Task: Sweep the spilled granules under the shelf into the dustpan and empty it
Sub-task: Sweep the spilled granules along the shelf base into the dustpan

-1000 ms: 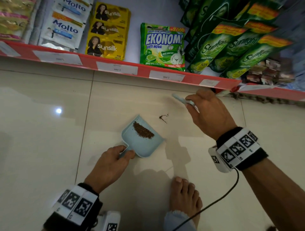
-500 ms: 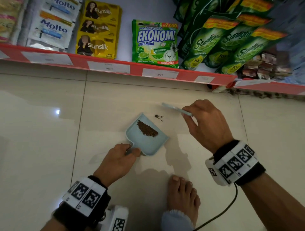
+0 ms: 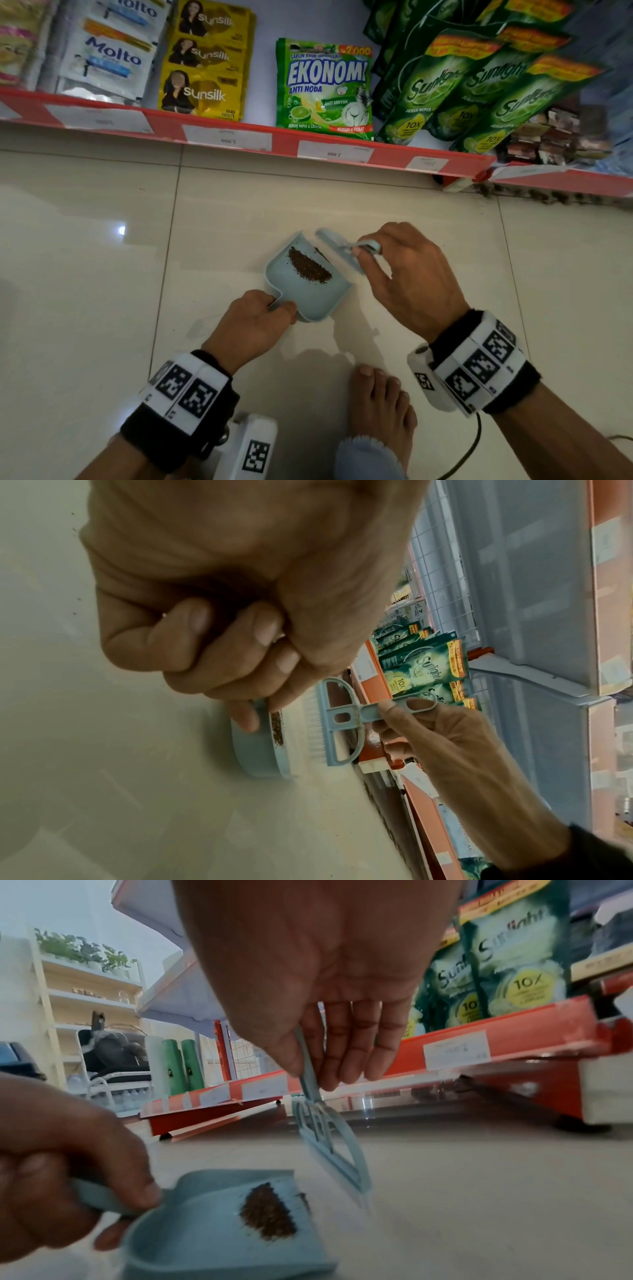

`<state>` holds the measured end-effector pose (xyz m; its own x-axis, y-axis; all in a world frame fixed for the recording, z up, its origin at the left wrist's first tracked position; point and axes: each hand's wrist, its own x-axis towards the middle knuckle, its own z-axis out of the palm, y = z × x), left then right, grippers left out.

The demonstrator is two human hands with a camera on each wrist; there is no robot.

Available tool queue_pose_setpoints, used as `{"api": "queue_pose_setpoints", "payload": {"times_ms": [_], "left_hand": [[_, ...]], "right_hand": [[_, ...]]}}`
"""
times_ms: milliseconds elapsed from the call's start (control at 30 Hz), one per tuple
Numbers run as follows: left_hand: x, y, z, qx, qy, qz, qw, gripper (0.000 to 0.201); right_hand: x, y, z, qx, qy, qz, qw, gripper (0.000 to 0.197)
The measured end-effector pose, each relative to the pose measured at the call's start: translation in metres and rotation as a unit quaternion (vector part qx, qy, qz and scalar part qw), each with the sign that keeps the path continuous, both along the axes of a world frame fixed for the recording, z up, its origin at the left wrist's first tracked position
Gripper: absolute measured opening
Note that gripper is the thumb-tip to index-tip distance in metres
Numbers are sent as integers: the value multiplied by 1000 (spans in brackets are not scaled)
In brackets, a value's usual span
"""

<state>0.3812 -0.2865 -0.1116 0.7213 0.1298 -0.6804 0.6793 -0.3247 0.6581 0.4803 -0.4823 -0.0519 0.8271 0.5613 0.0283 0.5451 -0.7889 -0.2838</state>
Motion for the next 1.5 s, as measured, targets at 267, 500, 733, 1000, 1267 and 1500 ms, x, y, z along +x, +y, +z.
{"api": "queue_pose_setpoints", "payload": {"times_ms": [267, 500, 733, 1000, 1267, 1500], "left_hand": [[0, 1, 2, 3, 0, 5, 1000, 42], [-5, 3, 2, 8, -4, 2, 1000, 43], [-7, 4, 5, 4, -6, 4, 1000, 43], [-12, 9, 4, 5, -1, 11, 1000, 42], [-16, 11, 4, -2, -2, 17, 1000, 43], [-19, 13, 4, -1, -4, 16, 1000, 43]], "right_hand": [[2, 6, -6, -91, 28, 11, 995, 30], [8, 6, -1, 8, -10, -50, 999, 27], [-2, 12, -5, -81, 36, 0, 996, 37], [-1, 17, 0, -24, -33, -36, 999, 28], [-6, 19, -5, -6, 50, -3, 999, 32], [3, 22, -2, -92, 1, -20, 996, 31]]}}
